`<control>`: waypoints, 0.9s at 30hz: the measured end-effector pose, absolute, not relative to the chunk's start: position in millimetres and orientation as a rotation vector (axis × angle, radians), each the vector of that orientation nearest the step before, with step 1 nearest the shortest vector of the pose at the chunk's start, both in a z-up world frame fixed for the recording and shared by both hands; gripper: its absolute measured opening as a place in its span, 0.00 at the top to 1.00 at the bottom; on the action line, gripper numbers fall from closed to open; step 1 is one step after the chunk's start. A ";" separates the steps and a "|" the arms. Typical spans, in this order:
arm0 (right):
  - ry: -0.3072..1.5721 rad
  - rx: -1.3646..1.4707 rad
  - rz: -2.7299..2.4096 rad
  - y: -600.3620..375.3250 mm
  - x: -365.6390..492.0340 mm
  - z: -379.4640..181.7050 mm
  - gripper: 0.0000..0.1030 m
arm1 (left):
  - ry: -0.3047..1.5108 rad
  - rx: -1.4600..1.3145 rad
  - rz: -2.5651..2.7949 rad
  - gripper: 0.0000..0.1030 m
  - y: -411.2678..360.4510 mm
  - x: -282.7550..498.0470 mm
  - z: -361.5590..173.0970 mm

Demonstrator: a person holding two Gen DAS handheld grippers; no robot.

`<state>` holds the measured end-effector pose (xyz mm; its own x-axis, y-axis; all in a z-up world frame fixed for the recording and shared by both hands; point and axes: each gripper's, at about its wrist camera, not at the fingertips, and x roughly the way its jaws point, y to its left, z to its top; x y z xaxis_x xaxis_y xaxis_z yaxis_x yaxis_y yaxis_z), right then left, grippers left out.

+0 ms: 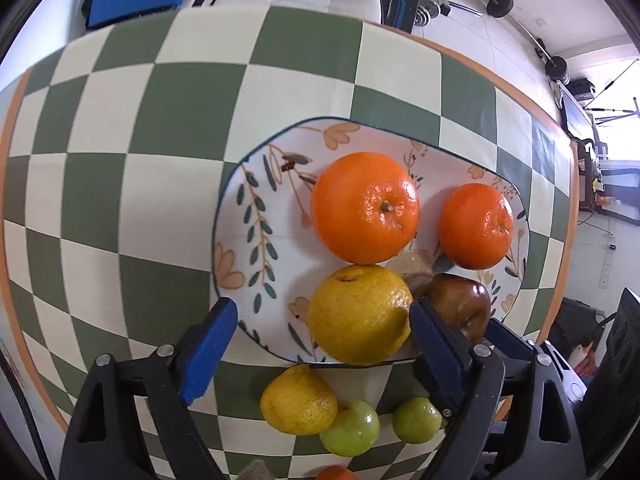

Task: Organize fruits
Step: 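Place the red apple and lemon on the plate beside the oranges, then lift both tools back toward the remaining fruits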

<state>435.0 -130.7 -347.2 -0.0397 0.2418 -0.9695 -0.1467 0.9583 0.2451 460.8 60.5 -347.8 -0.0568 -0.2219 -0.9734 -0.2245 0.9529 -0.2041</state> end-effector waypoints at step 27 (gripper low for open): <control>1.290 -0.028 0.163 -161.5 336.2 -217.3 0.08 | 1.243 -0.108 0.131 0.14 52.7 342.1 -214.2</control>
<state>336.2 -161.5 -217.3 0.2675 0.1052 -0.9578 -0.1364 0.9882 0.0704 342.1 52.7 -214.2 0.3166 0.0403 -0.9477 -0.1582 0.9874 -0.0109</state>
